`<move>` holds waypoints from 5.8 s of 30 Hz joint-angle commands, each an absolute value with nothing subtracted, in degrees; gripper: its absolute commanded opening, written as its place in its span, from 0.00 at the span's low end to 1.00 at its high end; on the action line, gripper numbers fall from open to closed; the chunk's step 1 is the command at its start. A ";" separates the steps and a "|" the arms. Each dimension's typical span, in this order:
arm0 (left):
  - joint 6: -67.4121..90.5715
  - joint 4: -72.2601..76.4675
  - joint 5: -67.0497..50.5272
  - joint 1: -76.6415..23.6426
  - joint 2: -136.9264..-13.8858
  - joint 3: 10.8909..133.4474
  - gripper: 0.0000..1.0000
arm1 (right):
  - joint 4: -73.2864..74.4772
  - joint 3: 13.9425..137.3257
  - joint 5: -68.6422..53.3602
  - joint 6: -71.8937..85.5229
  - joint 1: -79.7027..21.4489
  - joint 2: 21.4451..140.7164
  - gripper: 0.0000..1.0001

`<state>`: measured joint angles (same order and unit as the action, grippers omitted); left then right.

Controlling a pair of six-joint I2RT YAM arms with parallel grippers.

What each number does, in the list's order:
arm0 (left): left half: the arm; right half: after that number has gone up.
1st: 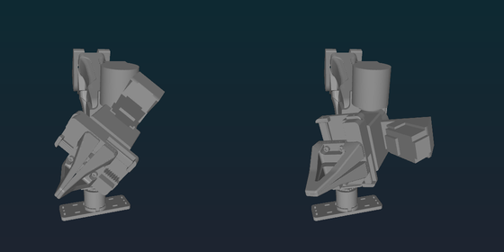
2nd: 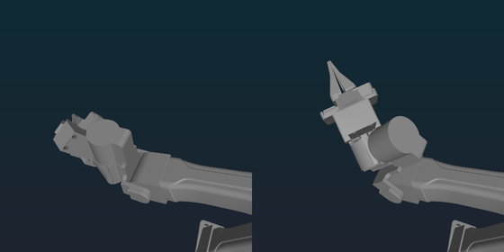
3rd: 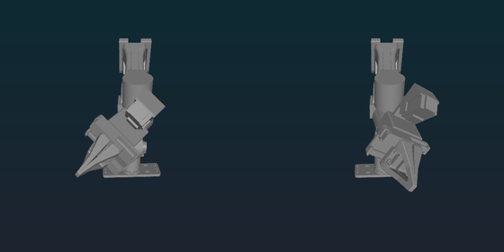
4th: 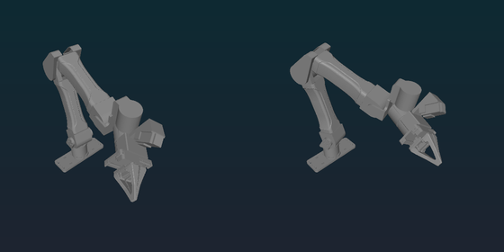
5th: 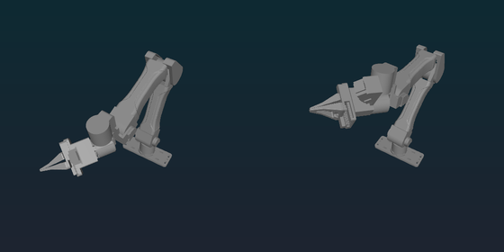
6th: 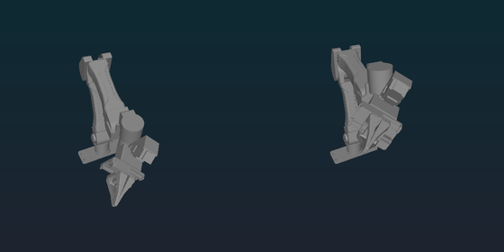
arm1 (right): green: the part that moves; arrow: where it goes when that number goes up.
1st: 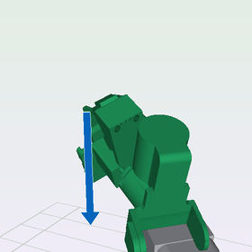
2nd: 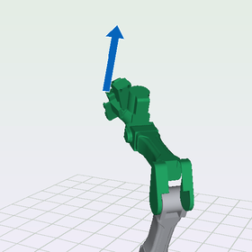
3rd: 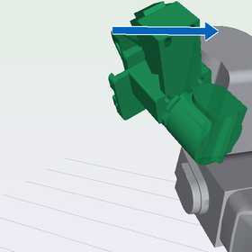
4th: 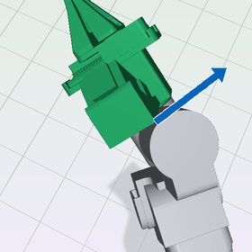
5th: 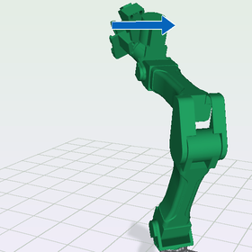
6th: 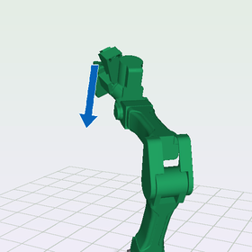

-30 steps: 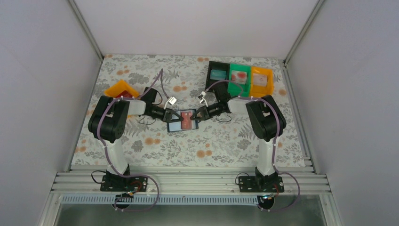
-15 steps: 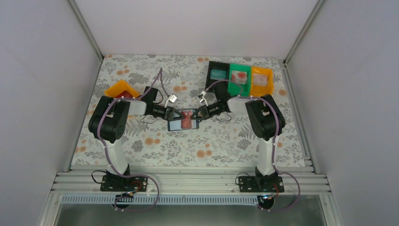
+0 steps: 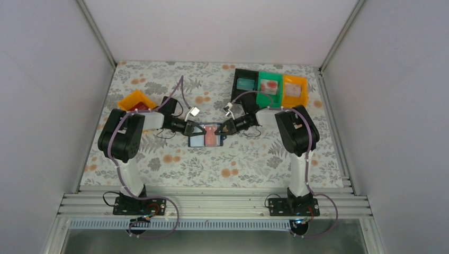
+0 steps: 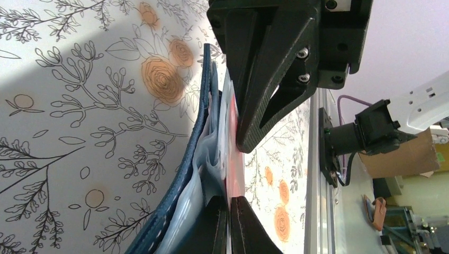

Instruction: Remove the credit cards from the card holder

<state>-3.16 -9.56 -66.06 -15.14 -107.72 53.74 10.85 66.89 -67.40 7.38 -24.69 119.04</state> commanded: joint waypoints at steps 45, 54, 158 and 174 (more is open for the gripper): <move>-3.08 -7.00 -66.40 -18.18 -107.43 53.94 0.02 | 10.62 68.02 -65.55 6.96 -24.00 119.50 0.04; -0.69 -4.16 -65.29 -18.31 -108.69 53.95 0.14 | 10.29 67.95 -66.78 7.31 -24.12 119.11 0.04; -0.94 -31.77 -55.88 -15.08 -77.48 68.23 0.02 | 38.18 92.24 13.91 22.31 -51.04 90.67 0.43; 2.25 -28.81 -57.74 -14.83 -75.92 66.31 0.02 | 45.71 99.55 21.36 24.88 -51.76 102.60 0.27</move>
